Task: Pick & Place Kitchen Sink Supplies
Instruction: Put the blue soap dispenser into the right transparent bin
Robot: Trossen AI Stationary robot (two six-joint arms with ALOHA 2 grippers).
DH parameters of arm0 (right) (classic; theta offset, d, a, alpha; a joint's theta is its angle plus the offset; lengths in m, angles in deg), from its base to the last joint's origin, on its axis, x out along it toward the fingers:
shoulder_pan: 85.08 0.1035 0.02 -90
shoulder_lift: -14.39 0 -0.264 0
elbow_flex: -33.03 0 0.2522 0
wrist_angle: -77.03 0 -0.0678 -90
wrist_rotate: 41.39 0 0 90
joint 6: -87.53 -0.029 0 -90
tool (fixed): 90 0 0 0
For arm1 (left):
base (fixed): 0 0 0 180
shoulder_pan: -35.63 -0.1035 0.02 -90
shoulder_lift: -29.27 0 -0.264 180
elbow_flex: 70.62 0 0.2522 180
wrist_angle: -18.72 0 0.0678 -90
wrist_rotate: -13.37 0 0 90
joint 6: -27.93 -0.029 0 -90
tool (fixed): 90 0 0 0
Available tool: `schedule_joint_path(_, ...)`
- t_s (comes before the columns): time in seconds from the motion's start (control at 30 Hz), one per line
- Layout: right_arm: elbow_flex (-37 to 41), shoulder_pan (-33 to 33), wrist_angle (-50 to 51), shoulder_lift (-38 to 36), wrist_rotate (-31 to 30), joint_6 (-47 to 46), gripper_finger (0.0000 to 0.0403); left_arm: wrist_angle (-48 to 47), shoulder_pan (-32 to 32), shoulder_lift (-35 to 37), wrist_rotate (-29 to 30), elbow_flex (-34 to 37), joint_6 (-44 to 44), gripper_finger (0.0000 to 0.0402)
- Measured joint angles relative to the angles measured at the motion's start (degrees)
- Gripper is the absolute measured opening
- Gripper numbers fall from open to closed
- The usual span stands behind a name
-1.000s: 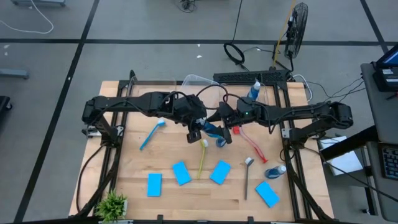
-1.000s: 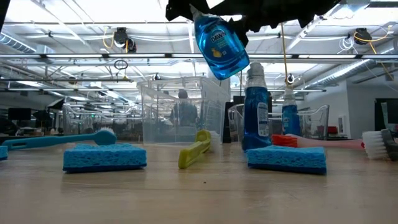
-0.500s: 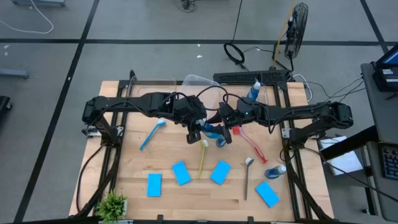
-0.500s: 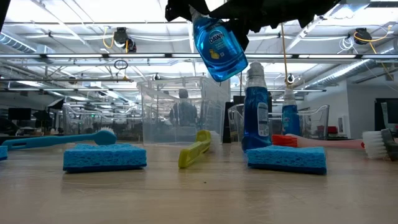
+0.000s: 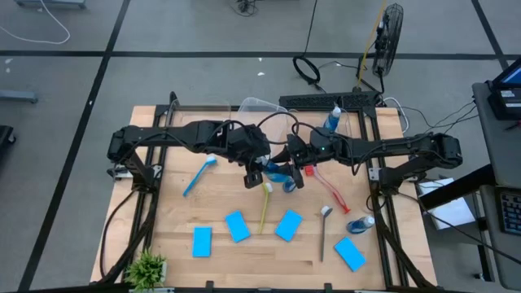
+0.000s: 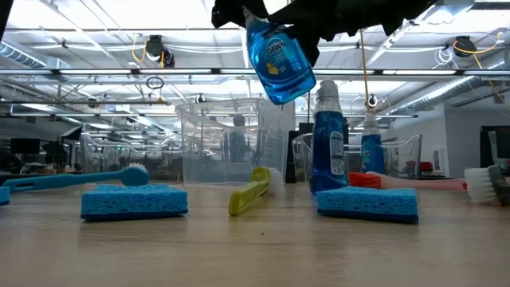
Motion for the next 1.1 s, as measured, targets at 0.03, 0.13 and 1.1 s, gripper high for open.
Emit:
schedule_joint_path(0.03, 0.00, -0.01, -0.02, 0.00, -0.14, -0.02, 0.0129, 0.05, 0.02, 0.00, 0.64, 0.00, -0.05, 0.0185)
schedule_joint_path(0.13, 0.03, -0.02, 0.56, -0.07, -1.82, -0.14, 0.0127, 0.73, 0.00, 0.24, 2.70, -0.03, -0.12, 0.0219)
schedule_joint_path(1.1, 0.00, 0.13, 3.54, -1.57, 4.74, 6.09, 0.0050, -15.97, 1.62, 3.32, 7.18, -0.04, 8.49, 0.0146)
